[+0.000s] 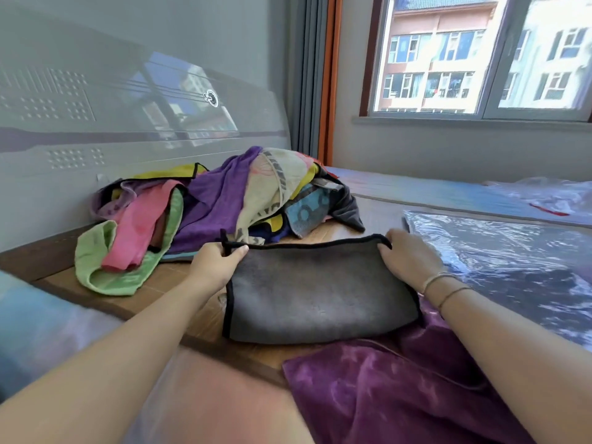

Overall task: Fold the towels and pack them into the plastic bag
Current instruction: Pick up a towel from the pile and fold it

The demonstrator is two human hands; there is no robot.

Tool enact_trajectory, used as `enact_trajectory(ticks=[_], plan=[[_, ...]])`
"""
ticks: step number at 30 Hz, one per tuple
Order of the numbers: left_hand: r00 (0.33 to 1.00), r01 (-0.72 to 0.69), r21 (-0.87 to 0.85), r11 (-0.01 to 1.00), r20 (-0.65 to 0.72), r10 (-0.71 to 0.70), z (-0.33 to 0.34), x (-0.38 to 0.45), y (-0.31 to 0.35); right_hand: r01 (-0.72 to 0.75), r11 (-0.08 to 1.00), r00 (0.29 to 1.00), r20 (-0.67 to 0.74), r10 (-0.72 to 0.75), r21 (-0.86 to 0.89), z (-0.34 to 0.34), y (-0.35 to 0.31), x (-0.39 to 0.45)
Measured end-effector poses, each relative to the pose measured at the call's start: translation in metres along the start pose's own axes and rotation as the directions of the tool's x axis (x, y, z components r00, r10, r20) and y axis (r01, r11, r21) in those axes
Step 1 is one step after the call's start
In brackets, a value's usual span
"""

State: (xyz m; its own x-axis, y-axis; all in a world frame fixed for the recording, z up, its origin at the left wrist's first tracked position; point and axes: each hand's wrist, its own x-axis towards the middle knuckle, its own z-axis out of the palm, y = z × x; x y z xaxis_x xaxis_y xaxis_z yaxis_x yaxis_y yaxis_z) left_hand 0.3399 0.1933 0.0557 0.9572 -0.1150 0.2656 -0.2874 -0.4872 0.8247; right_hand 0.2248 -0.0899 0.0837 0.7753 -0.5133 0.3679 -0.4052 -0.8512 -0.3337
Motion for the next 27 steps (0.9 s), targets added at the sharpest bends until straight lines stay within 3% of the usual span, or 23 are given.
enact_trajectory(ticks=[5,9,13,15,18,20,23,27], plan=[[0.999,0.008,0.107,0.994,-0.038,-0.004,0.021,0.033,-0.02,-0.045,0.992,0.997,0.054,0.052,-0.117,0.033,-0.004,0.029],[0.998,0.035,0.364,0.931,-0.062,-0.013,0.039,0.043,-0.044,-0.043,0.968,0.986,0.144,0.081,-0.247,0.053,0.001,0.031],[0.993,0.074,0.24,0.968,-0.103,-0.05,0.038,0.041,-0.041,-0.01,0.971,0.942,0.324,0.09,-0.241,0.055,0.003,0.031],[0.995,0.019,0.281,0.96,-0.1,0.01,0.034,0.035,-0.035,-0.032,0.977,0.9,0.418,0.12,-0.213,0.045,-0.003,0.028],[0.975,-0.22,0.386,0.896,0.064,0.212,0.036,0.018,-0.024,-0.092,0.984,0.839,0.52,0.161,-0.155,0.025,-0.013,0.019],[0.952,-0.292,0.43,0.854,0.219,0.215,0.041,0.0,-0.013,-0.073,0.985,0.815,0.561,0.148,-0.153,0.012,-0.015,0.013],[0.933,-0.314,0.514,0.798,0.323,0.159,0.046,-0.019,-0.002,-0.243,0.969,0.818,0.546,0.179,0.046,0.0,-0.01,0.014],[0.944,-0.259,0.453,0.853,0.305,0.124,0.035,-0.021,-0.009,-0.439,0.815,0.838,0.5,0.22,0.378,-0.019,-0.008,0.012]])
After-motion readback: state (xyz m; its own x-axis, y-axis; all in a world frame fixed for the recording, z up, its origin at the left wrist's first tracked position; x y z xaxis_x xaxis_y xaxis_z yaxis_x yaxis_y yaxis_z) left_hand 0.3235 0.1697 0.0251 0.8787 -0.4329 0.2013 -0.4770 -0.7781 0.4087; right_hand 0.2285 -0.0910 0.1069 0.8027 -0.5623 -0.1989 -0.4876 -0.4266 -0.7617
